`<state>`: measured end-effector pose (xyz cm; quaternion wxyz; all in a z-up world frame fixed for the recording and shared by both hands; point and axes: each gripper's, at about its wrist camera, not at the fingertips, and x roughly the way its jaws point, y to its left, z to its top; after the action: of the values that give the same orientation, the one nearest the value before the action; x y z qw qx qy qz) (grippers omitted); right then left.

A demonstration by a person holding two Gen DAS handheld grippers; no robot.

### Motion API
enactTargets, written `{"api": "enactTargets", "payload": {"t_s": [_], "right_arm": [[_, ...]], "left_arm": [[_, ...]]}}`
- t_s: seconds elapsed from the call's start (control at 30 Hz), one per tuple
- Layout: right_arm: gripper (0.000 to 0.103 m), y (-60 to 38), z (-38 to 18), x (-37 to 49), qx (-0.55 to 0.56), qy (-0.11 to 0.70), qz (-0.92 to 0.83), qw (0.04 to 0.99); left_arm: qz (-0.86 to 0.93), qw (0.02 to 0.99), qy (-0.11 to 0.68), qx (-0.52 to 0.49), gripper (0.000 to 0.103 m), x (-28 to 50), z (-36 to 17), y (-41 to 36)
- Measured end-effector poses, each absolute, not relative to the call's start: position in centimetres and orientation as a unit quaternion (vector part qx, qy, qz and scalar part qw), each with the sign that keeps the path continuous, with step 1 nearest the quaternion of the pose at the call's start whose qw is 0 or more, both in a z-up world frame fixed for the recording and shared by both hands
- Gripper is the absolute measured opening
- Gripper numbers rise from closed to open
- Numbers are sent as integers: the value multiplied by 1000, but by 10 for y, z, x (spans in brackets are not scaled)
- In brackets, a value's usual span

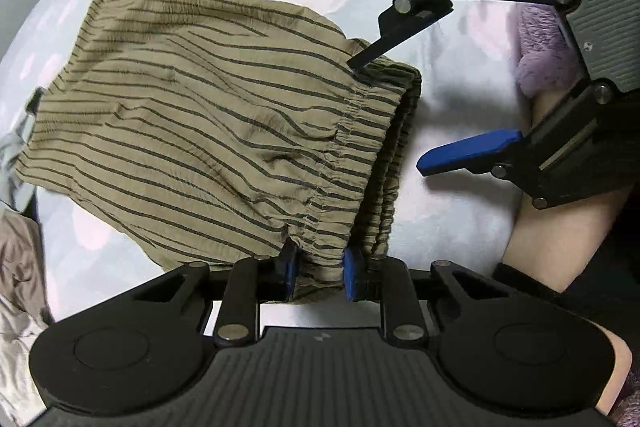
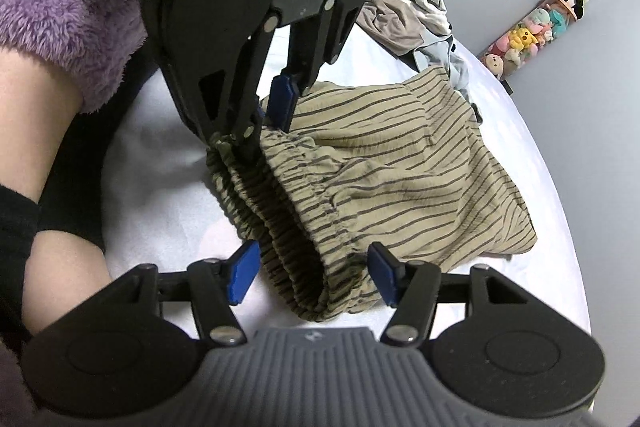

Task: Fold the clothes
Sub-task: 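Grasp the elastic waistband with the left gripper while the right gripper grasps beside it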

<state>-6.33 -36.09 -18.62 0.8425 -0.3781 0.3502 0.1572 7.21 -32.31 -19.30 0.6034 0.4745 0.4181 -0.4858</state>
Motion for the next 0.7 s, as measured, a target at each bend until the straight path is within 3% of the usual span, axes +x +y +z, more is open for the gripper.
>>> {"api": "enactTargets", "payload": {"t_s": [0.2, 0.33, 0.5, 0.7], "right_arm": [[71, -361, -187, -59, -381, 353, 165, 839], [71, -359, -191, -59, -384, 365, 171, 831], [71, -358, -196, -51, -385, 388, 172, 820], [70, -355, -207, -38, -397, 419, 167, 799]], "left_arm": [[-506, 601, 426, 449, 20, 83, -186, -319], [-519, 599, 431, 432, 22, 90, -182, -317], [-538, 585, 412, 445, 47, 85, -183, -318], [-531, 557, 391, 505, 47, 63, -206, -331]]}}
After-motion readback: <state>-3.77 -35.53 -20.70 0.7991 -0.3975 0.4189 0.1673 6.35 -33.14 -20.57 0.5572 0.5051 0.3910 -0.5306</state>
